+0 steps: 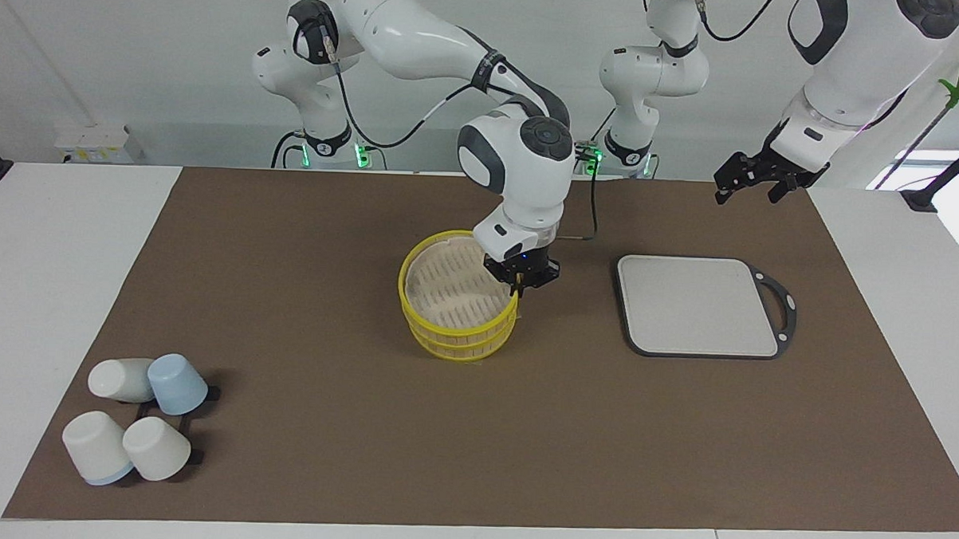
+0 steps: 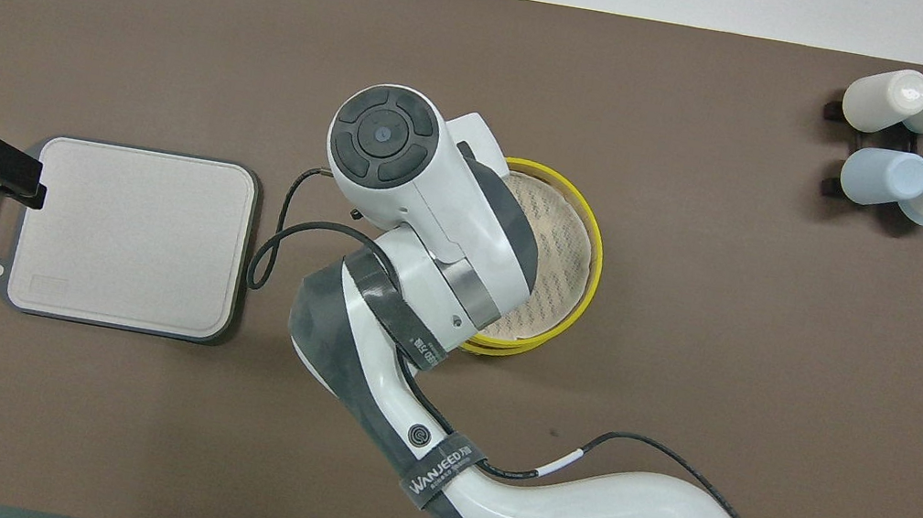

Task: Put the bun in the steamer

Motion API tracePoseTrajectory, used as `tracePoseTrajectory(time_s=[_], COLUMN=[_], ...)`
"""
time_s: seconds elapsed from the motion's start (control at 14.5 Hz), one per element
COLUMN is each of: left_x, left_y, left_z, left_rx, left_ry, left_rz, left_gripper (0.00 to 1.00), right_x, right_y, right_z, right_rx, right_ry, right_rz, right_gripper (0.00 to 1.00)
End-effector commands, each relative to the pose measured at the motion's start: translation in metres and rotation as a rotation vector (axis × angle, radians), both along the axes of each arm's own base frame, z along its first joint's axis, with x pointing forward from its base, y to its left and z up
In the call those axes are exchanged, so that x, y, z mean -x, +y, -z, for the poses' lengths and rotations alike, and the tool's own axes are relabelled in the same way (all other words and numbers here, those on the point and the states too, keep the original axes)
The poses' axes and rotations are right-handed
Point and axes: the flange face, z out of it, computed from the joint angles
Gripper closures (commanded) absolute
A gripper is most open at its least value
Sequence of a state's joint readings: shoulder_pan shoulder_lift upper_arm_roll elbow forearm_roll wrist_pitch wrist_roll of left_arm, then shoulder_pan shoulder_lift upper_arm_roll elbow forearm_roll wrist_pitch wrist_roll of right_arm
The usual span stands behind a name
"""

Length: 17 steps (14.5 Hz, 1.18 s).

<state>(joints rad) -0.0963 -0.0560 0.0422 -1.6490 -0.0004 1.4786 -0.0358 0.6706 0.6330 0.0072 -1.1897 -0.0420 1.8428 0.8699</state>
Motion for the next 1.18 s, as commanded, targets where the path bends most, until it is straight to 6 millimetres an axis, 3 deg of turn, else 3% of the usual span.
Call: tracePoseTrajectory(time_s=[0.0,0.21,0.35,1.11], left_x=[-0.003,-0.009,-0.01,-0.011], left_y=[0.001,0.005,0.005,0.001], left_z=[-0.017,-0.006,-0.007,-0.012], left_rx=[-0.053,-0.05,-0.043,0.03], left_ry=[0.002,0.023,0.012,-0.072], left_rz=[0.046,0.039,0.039,0.033], left_gripper=[0.0,0.0,0.0,0.0], right_x=[0.0,0.014,0.022,0.031], right_y=[0.004,0.022,0.027,0.013], right_z=[-0.011,-0.01,0.004,0.021], right_rx=[0.003,-0.008,0.005,0.036], right_ry=[-0.017,-0.026,-0.017,0.007], right_rz=[-0.001,-0.102,-0.128,-0.17], right_gripper=[1.0,1.0,1.0,1.0])
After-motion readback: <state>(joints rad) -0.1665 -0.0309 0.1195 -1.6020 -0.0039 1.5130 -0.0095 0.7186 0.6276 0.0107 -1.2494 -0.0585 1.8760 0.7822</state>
